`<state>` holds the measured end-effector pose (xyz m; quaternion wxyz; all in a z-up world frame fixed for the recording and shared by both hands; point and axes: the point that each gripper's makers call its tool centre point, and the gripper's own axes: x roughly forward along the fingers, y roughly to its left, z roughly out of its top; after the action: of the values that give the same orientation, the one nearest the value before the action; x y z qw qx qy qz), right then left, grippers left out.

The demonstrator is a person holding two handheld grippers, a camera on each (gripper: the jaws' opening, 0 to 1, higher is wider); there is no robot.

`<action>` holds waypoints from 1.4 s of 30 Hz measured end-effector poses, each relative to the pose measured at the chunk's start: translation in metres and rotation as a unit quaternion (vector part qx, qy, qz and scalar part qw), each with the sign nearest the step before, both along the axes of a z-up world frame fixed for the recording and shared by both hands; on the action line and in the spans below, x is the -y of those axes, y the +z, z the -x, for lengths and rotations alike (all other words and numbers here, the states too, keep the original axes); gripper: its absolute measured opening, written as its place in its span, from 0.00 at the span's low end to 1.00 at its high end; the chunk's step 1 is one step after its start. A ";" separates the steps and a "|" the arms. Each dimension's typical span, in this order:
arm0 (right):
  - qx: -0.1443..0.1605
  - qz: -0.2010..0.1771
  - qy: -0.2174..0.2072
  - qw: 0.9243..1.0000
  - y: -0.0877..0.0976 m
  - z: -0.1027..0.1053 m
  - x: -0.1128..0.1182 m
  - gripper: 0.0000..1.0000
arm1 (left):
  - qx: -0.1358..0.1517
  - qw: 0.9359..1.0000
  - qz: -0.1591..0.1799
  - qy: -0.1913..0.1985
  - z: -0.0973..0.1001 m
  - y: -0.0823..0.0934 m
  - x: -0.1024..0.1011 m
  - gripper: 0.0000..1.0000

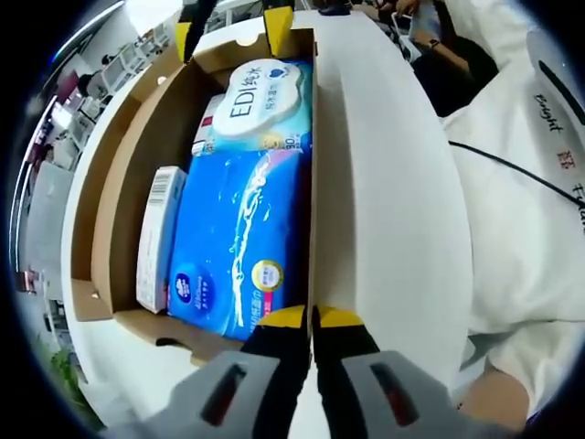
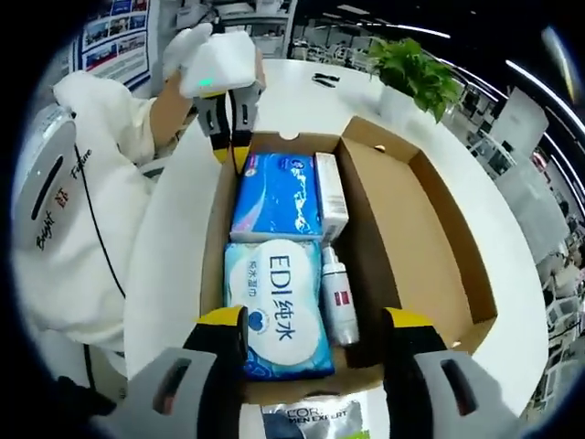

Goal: Operate the shoe box by opening the lid, removing the specified soft item, and placing it in the target area until the item is outside and the box remains undamaged.

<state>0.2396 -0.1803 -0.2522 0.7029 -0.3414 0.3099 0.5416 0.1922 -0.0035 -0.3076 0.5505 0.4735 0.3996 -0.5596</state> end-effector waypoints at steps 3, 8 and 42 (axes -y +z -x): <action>-0.016 0.004 0.011 1.000 -0.004 0.003 -0.008 0.63 | 0.003 1.000 0.001 0.000 0.000 0.000 0.000 0.01; -0.030 0.017 0.028 0.999 -0.013 0.001 -0.018 0.64 | 0.008 1.000 0.001 0.000 0.000 0.000 -0.001 0.01; -0.150 0.129 0.020 0.980 -0.072 0.025 -0.016 0.63 | 0.006 1.000 -0.002 0.007 -0.001 0.000 -0.001 0.02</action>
<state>0.2146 -0.1639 -0.3247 0.5876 -0.3499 0.4723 0.5561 0.1930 -0.0024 -0.3081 0.5560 0.4746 0.4010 -0.5520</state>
